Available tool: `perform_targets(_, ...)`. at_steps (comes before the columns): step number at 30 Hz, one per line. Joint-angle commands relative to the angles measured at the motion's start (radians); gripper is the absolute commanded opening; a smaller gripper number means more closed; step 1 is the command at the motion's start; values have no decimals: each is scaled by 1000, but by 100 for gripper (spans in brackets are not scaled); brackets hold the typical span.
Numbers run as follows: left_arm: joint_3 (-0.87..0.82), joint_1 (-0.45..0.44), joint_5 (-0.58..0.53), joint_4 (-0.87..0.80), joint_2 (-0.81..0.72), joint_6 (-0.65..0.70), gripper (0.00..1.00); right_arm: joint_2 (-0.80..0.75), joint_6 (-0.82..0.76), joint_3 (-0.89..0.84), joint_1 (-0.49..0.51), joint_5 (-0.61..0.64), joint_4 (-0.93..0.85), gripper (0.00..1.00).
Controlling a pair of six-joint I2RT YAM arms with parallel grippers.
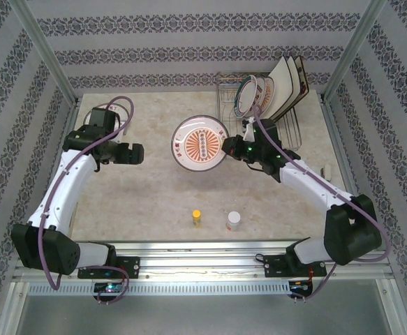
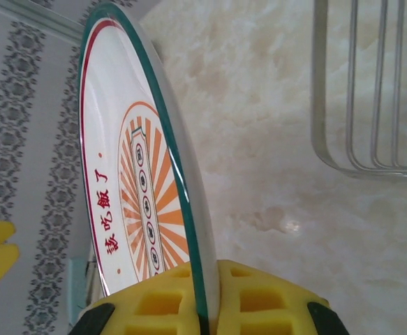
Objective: Unload the plates from the dish rack
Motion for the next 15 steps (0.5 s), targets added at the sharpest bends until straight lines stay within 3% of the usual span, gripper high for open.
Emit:
perform_targets(1, 52, -8, 98, -14, -11, 2, 100, -31, 80, -33, 12, -43, 204, 0)
perform_targets(4, 45, -8, 219, 14, -14, -38, 100, 3, 121, -42, 17, -82, 251, 0)
perform_targets(12, -129, -8, 563, 336, -53, -225, 100, 109, 119, 37, 37, -175, 305, 0)
perform_targets(15, -175, -8, 609, 417, -52, -271, 100, 138, 123, 78, 57, -198, 299, 0)
